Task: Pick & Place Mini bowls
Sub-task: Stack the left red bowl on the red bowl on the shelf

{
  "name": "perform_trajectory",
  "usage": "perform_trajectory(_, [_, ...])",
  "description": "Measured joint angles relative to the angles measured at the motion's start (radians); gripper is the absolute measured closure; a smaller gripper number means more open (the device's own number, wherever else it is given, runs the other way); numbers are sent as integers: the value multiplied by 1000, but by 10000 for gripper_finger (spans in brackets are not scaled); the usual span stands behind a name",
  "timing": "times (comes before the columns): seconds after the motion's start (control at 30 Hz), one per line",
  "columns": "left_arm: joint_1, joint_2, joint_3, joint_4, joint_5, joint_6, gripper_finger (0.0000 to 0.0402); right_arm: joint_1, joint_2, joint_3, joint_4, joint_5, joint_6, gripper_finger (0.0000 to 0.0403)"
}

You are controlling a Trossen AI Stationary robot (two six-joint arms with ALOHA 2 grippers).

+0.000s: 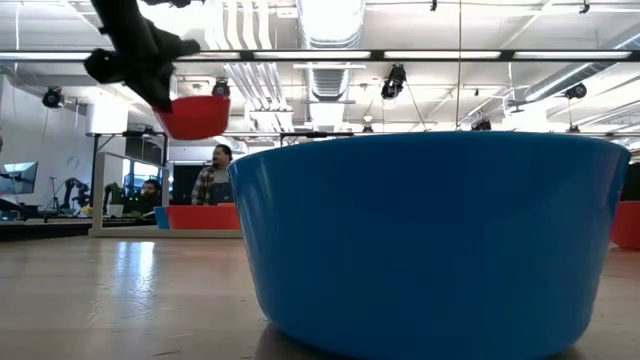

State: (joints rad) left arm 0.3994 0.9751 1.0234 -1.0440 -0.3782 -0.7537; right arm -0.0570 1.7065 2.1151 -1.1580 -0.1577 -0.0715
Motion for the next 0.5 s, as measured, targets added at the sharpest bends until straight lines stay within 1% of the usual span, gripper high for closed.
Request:
perform_trajectory(0.13, [77,75,14,23,43,76,401,0,0,0,0,0,0,339])
perform_trajectory(0.3, [137,190,58,23,45,209,401,0,0,0,1,0,-1,339])
perform_trajectory(0.5, [181,339,123,19,45,343,401,0,1,0,8,0,-7,339])
